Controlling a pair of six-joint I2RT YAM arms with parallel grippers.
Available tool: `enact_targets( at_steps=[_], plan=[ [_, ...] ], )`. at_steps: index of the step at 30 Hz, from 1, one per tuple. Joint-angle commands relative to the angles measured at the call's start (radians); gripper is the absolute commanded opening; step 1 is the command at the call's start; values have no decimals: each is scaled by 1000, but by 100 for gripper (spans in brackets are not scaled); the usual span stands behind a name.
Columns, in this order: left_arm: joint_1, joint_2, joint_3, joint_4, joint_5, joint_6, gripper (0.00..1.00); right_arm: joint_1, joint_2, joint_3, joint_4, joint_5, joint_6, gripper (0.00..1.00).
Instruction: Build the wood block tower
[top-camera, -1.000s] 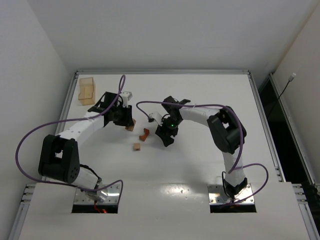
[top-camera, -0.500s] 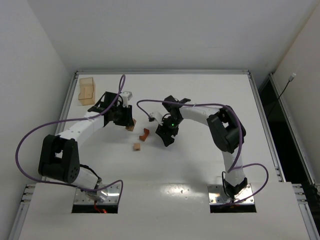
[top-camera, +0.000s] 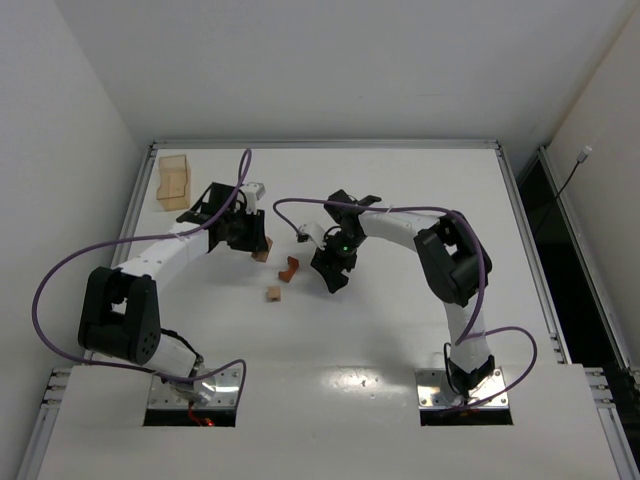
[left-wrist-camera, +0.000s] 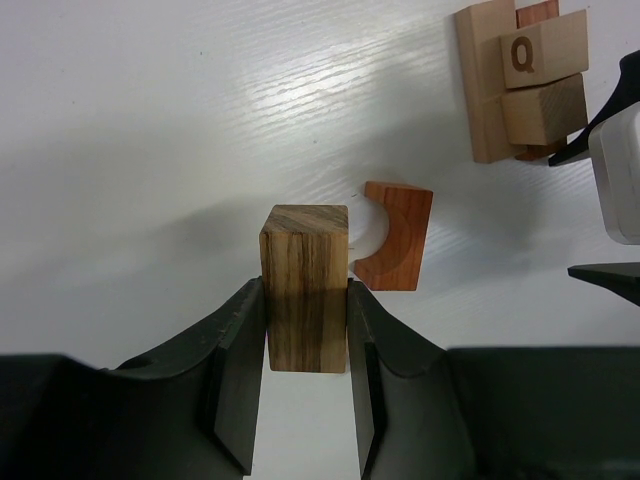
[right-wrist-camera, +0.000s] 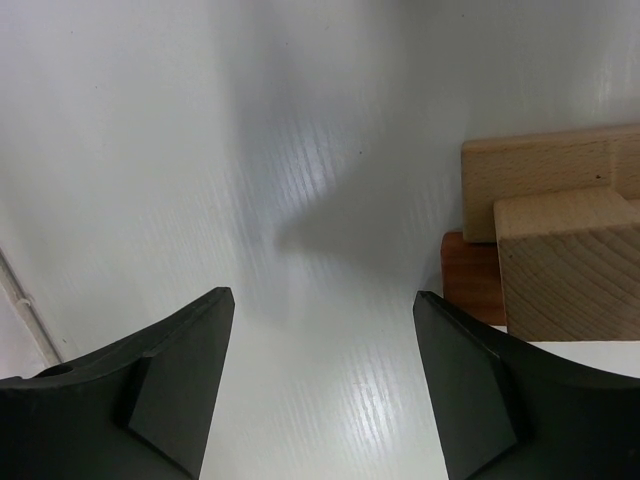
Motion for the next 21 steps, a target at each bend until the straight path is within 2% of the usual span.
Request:
enact_targets(
  at_steps=[1,21],
  plan=[
    [11,-4,44,33,22,9,0,-5,-5,37,3,-32,-18,70],
    [11,5,44,33,22,9,0,-5,14,37,30,9,22,73]
  ],
)
